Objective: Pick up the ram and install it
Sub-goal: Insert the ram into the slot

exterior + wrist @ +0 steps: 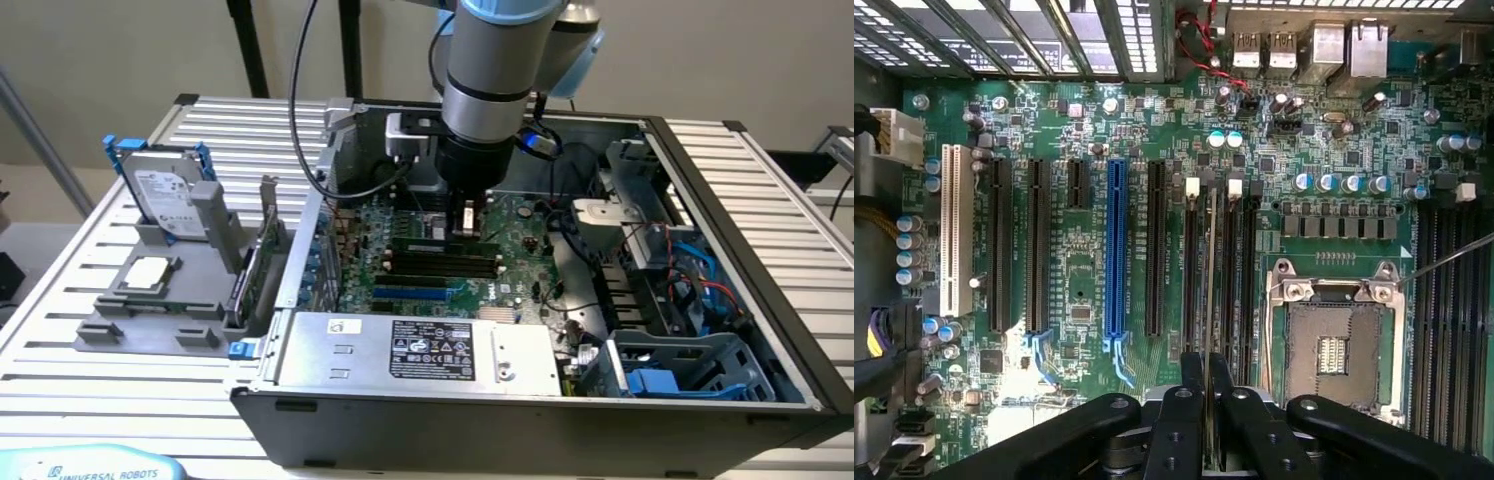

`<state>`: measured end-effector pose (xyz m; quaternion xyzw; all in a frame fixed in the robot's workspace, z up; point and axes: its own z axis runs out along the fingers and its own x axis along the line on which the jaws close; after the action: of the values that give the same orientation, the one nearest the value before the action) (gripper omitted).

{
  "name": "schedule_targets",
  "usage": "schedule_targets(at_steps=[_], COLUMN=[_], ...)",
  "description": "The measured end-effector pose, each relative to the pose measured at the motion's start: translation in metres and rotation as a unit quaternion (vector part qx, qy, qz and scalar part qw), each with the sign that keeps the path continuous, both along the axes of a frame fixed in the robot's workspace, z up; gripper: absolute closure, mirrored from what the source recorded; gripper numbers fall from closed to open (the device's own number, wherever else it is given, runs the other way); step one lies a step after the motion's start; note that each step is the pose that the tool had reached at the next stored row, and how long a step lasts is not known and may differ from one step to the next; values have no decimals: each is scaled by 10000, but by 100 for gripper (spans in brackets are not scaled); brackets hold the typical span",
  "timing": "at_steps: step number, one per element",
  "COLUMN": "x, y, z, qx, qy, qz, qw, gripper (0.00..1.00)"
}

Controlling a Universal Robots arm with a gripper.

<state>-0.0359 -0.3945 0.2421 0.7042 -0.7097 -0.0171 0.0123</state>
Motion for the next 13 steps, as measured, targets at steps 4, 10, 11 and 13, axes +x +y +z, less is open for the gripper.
schedule_targets(at_steps=[4, 10, 11, 13], x=[5, 23, 24, 25], y=[0, 0, 0, 0], z=[-42, -75, -80, -85], qx=[-37, -77, -80, -84], qy=[0, 0, 0, 0], qz=[6, 23, 27, 33], qw=[10000, 10000, 10000, 10000], gripper=[86, 86, 86, 86])
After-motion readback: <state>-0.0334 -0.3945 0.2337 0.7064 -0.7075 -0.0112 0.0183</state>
